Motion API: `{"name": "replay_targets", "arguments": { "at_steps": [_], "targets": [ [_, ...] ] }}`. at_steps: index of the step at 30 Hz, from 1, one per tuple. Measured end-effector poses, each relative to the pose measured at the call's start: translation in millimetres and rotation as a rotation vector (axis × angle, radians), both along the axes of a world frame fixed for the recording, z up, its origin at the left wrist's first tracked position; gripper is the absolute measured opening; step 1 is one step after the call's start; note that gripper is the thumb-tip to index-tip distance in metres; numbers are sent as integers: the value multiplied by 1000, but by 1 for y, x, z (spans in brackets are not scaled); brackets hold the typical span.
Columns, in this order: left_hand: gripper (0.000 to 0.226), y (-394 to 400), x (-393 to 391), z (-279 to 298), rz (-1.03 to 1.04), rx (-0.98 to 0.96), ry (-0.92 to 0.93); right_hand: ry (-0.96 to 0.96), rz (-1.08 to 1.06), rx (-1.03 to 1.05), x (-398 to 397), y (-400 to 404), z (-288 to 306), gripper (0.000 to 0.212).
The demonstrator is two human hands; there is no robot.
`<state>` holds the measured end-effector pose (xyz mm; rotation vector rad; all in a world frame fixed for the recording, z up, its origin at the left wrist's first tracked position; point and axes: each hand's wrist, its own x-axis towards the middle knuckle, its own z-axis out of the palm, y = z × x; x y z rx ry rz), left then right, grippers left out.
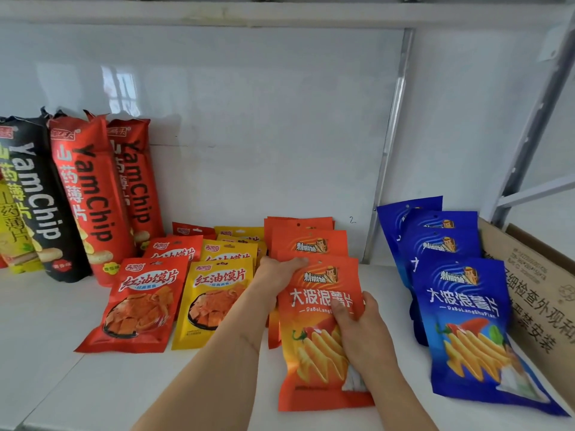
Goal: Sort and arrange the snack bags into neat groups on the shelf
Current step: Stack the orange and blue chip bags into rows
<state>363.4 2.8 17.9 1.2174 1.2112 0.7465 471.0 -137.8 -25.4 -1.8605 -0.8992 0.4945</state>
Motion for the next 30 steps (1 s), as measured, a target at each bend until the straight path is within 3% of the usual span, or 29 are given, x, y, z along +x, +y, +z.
{"name": "replay_targets", "arguments": {
  "at_steps": [10, 20, 27, 30],
  "targets": [
    [71, 11, 4, -7, -49, 29, 75, -12, -41, -30, 1, 5, -4, 62],
    [45, 14, 13, -7, -134, 12, -42, -23, -73, -4, 7, 3, -5, 65],
    [41, 2, 41, -8, -142, 99, -222, -87, -182, 87, 26, -3, 1, 62],
    [54, 2, 55, -8, -163, 75, -207, -108, -237, 88, 32, -1, -1, 67]
  ]
}}
